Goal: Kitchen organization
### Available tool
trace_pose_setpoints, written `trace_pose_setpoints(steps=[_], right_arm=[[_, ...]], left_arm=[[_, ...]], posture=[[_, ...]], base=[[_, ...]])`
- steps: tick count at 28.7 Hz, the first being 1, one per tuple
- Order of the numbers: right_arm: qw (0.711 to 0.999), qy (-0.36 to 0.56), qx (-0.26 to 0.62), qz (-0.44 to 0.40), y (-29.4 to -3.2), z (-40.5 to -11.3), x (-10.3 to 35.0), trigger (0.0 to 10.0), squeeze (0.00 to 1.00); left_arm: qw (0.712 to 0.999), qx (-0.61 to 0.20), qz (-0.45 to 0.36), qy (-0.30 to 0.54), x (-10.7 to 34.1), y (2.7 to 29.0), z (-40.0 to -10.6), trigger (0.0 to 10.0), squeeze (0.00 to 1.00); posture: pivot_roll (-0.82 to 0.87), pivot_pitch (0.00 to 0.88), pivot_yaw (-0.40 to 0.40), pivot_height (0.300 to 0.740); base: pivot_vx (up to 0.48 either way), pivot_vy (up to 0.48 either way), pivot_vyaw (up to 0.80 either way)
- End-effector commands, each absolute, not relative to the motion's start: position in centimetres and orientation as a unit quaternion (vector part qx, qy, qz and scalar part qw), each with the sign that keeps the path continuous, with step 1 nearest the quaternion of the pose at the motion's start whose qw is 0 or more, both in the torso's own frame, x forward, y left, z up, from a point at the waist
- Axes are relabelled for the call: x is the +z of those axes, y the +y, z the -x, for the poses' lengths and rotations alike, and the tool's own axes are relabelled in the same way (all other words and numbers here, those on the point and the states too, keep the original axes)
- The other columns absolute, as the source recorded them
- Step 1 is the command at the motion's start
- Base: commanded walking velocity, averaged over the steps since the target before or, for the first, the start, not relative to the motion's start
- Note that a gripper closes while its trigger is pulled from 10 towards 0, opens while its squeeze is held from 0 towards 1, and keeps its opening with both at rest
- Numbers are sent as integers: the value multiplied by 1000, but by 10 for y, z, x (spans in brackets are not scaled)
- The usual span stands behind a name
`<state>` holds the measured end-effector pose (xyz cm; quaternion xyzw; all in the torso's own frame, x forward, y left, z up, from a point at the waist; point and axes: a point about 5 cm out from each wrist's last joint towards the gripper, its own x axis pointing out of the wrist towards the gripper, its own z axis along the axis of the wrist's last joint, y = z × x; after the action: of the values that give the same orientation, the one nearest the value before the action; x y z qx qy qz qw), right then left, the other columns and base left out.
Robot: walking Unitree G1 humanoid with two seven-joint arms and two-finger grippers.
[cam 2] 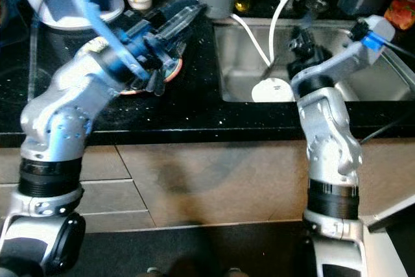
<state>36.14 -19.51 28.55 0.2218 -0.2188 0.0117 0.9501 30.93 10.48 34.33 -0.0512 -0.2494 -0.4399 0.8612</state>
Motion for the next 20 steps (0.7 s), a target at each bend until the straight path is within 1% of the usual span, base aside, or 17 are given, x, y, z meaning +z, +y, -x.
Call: trace_pose_setpoints(steps=[1,2,3,4,5,7,8,10,13,14,17,19,20], right_arm=[[960,-194,-3,-200,-190,-375,274,10000,953],[964,-184,-7,-192,-187,-382,270,10000,1000],[968,-173,-2,-183,-183,-389,265,10000,1000],[968,-173,-2,-183,-183,-389,265,10000,1000],[970,-170,2,-174,-180,-393,263,10000,1000],[966,-198,34,-161,-169,-393,273,10000,1000],[963,-220,49,-149,-163,-389,282,10000,0],[957,-248,63,-134,-158,-385,293,10000,0],[945,-292,68,-128,-157,-376,309,10000,0],[937,-318,65,-128,-161,-369,319,10000,0],[932,-332,63,-130,-163,-365,323,10000,0],[927,-347,61,-129,-165,-359,324,10000,0],[927,-347,61,-129,-165,-359,324,10000,0]], left_arm=[[902,-381,16,-201,331,108,-327,10000,0],[919,-351,6,-180,326,111,-335,10000,0],[930,-328,6,-166,322,115,-340,10000,0],[930,-328,6,-166,322,115,-340,10000,0],[936,-314,5,-158,320,118,-342,10000,0],[942,-302,7,-149,317,123,-341,10000,0],[948,-287,4,-139,315,127,-343,10000,0],[957,-263,1,-123,311,133,-347,10000,0],[980,-183,-16,-72,303,145,-363,10000,0],[986,-150,-42,-56,300,149,-369,10000,0],[988,-142,-49,-46,298,148,-373,10000,0],[989,-130,-62,-29,293,139,-381,10000,0],[989,-130,-62,-29,293,139,-381,10000,0]], posture=[[151,114,-52,740],[151,114,-52,740],[151,114,-52,740],[151,114,-52,740],[161,116,-56,740],[172,122,-59,740],[166,125,-58,740],[160,126,-55,740],[155,124,-52,740],[155,124,-52,740],[149,118,-47,740],[145,112,-45,740],[145,112,-45,740]], base=[[0,0,0],[0,0,0],[0,0,0],[0,0,0],[0,0,0],[0,0,0],[0,0,0],[0,0,0],[0,0,0],[0,0,0],[0,0,0],[0,0,0],[0,0,0]])
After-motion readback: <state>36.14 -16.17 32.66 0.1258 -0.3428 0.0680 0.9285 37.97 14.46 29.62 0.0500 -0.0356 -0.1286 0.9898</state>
